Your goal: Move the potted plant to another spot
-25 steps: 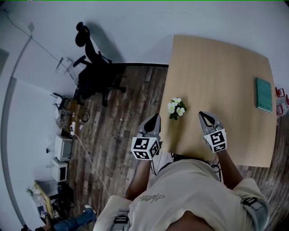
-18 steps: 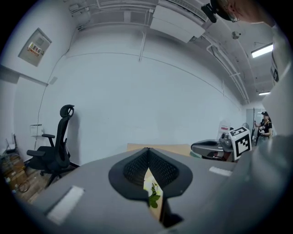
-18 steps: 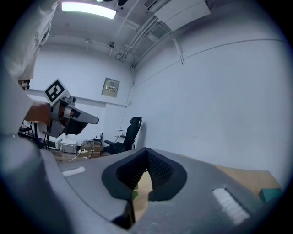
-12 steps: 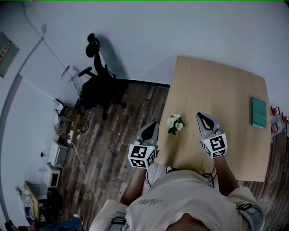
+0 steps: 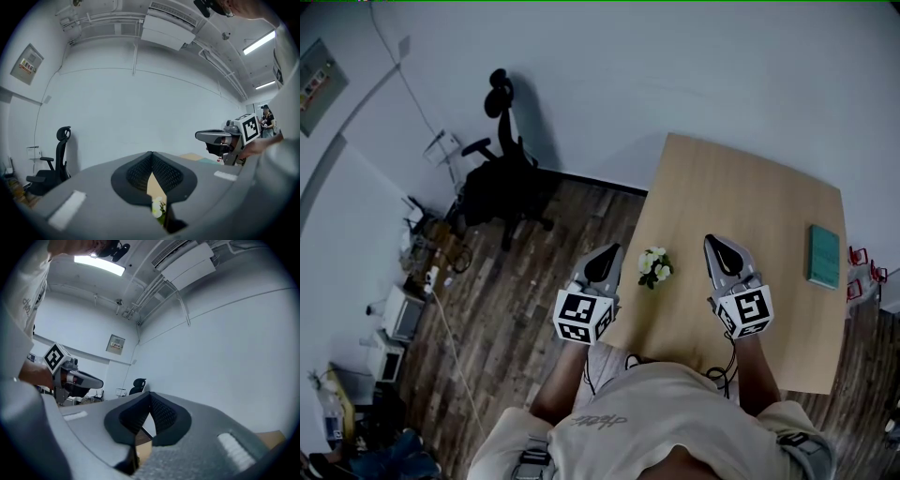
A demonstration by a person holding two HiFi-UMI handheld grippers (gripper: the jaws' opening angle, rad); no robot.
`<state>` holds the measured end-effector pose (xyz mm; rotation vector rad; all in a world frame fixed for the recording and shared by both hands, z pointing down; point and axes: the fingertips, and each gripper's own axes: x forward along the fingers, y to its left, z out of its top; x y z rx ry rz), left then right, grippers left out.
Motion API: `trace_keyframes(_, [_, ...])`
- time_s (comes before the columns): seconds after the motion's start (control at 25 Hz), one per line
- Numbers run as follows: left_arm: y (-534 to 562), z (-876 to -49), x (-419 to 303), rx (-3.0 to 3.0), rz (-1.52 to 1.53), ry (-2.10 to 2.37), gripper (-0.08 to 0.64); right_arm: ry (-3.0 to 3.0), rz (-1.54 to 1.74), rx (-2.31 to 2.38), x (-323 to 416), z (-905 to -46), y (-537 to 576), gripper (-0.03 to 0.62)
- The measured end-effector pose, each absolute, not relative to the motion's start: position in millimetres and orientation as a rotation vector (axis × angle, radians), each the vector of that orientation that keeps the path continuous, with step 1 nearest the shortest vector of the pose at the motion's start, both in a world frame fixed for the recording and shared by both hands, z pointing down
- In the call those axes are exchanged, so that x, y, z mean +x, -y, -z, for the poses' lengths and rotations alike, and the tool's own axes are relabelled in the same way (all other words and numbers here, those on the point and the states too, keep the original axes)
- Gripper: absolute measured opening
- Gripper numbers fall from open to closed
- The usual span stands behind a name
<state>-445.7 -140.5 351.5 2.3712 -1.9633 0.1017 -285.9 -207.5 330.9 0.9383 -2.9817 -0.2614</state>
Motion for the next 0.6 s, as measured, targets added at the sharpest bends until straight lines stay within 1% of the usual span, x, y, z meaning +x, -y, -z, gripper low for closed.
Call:
trace_keyframes(0.36, [138.1, -322.0, -448.0, 2.42, -0.078, 2.03, 0.015, 3.0, 0.234, 0.911, -282.6, -318.5, 198.5, 0.002])
trace_keyframes(0.6, [132.6, -323.5, -444.6, 2.41, -0.054, 2.033, 0.015, 2.998, 0.236, 0.89, -284.7, -320.0, 191.8, 0.002])
